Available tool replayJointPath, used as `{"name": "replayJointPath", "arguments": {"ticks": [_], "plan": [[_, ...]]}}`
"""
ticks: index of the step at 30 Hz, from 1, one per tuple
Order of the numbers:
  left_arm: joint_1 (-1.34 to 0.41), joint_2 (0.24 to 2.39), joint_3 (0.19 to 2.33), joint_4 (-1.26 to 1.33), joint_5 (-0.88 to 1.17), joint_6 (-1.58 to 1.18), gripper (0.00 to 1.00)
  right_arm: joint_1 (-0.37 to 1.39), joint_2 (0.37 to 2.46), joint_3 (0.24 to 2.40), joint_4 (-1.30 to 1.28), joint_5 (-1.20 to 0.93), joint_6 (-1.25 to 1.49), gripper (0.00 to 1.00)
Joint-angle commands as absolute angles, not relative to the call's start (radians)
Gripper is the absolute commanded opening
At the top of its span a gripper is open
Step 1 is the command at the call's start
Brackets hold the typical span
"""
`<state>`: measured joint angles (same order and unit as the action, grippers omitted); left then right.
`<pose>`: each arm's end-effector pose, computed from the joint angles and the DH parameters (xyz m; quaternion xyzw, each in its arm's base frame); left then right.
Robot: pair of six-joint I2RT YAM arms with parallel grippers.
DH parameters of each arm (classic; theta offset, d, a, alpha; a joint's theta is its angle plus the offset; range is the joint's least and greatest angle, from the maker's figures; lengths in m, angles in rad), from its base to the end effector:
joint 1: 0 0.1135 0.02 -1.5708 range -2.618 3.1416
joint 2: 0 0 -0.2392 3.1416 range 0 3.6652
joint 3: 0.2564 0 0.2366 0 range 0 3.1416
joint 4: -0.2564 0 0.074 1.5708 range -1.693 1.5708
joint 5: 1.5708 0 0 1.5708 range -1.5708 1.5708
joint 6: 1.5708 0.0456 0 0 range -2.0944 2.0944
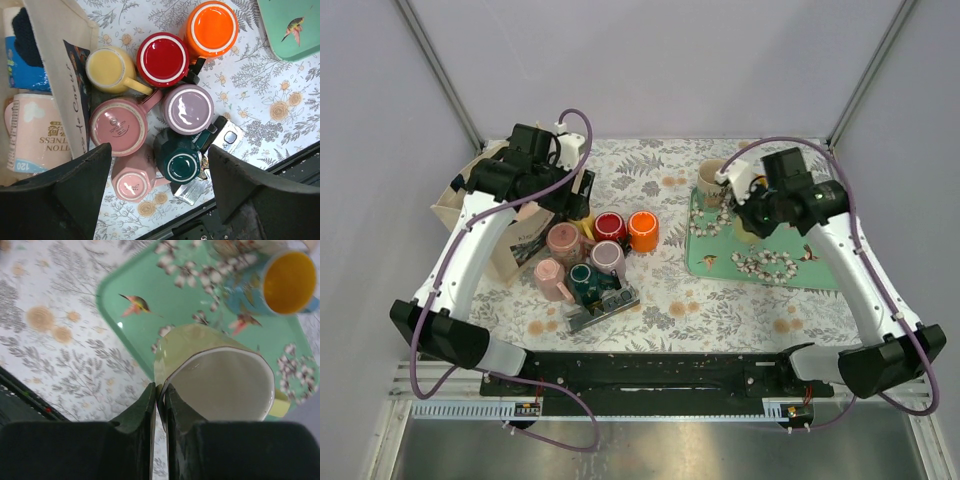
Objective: Turn the mug right side up
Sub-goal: Place the cup on the tray.
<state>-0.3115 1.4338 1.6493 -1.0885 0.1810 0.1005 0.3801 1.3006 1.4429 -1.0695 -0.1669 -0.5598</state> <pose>0.2587 -0.0919 0.3669 0.2217 0.9098 -0.1203 0.3296 0.2252 0.0981 0.3407 -0.4516 0.8309 0.0505 0.3210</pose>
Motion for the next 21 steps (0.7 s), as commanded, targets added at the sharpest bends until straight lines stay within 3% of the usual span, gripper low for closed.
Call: {"name": "replayJointPath", "arguments": {"ticks": [1, 7, 21], "plan": [[-0.307, 1.456, 1.687, -1.074, 0.232, 0.101, 0.8, 0.207, 1.296, 1.545, -1.077, -0.184, -0.78, 0.0], [-0.307, 1.477, 1.72, -1.074, 0.261, 0.103, 0.8, 0.057, 1.435, 1.562, -0.997, -0.21, -0.905, 0.0], [-0.314, 1.398, 1.683, -1.074, 0.265, 0.115, 0.8, -0.043, 1.739, 1.675, -0.899, -0.268, -0.945, 0.0]]}}
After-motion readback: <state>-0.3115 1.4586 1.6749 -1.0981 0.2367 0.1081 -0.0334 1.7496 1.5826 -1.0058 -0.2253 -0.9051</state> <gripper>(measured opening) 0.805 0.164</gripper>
